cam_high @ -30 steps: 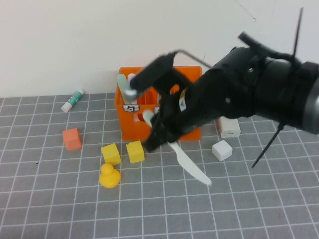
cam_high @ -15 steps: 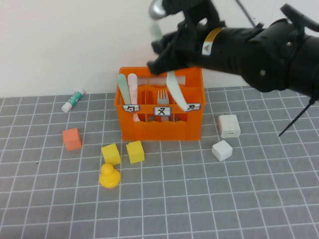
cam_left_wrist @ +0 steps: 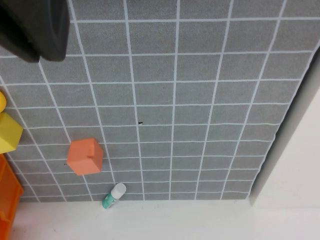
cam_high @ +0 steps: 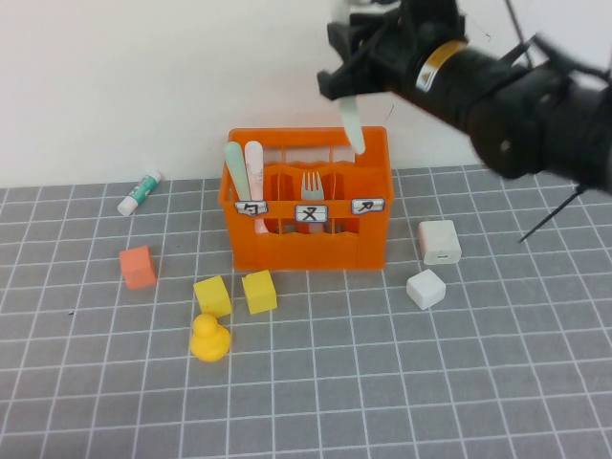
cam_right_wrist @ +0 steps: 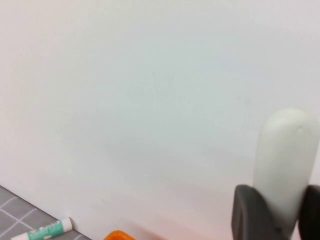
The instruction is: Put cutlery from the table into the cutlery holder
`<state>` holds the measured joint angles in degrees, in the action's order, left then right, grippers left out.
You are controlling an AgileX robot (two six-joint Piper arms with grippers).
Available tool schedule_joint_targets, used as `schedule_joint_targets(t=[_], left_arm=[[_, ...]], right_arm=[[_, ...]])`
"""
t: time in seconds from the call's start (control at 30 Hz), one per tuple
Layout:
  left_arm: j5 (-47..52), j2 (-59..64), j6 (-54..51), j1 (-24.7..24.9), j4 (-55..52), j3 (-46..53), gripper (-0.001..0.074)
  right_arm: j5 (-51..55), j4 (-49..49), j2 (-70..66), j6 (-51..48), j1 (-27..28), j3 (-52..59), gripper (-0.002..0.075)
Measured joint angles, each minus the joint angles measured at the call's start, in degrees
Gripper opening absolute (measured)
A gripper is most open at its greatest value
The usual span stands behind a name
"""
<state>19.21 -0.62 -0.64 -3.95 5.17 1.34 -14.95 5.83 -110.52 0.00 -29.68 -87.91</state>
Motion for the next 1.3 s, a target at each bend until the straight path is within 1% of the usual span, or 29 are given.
schedule_joint_targets(t=[0.17,0.3,0.53,0.6,0.73,0.8,0.97,1.1,1.17,1.23,1.3], left_arm=[[0.00,0.00,0.00,0.00,0.00,0.00,-0.0001],[0.00,0.00,0.00,0.00,0.00,0.00,-0.0001],[0.00,0.00,0.00,0.00,0.00,0.00,-0.0001],[0.00,0.00,0.00,0.00,0.00,0.00,-0.0001],[0.00,0.00,0.00,0.00,0.00,0.00,-0.0001],[0.00,0.00,0.00,0.00,0.00,0.00,-0.0001],[0.00,0.00,0.00,0.00,0.00,0.00,-0.0001],[0.00,0.00,0.00,0.00,0.00,0.00,-0.0001],[0.00,0.00,0.00,0.00,0.00,0.00,-0.0001],[0.00,0.00,0.00,0.00,0.00,0.00,-0.0001],[0.00,0.00,0.00,0.00,0.00,0.00,-0.0001]], right_arm=[[-7.35,0.00,-6.89,0.00,0.48,0.00,0.0186],[-7.38,-0.21,-10.03,0.00,0.48,0.00,0.0186],[-6.84,-0.21,-10.56,0.42,0.48,0.00,0.0186],[-6.76,-0.21,-10.56,0.49,0.48,0.00,0.0212],[-6.46,-0.55,-10.56,0.63,0.48,0.00,0.0314],[-5.60,-0.99,-9.96,0.63,0.48,0.00,0.0340],[0.81,-1.36,-4.82,0.63,0.50,0.00,0.0358],[13.14,-0.18,3.15,1.02,0.50,0.15,0.0356],[17.46,1.26,7.43,1.96,0.50,1.61,0.0341],[19.10,1.78,11.77,2.85,0.50,4.62,0.0311],[19.41,1.94,18.59,3.34,0.50,10.88,0.0263]])
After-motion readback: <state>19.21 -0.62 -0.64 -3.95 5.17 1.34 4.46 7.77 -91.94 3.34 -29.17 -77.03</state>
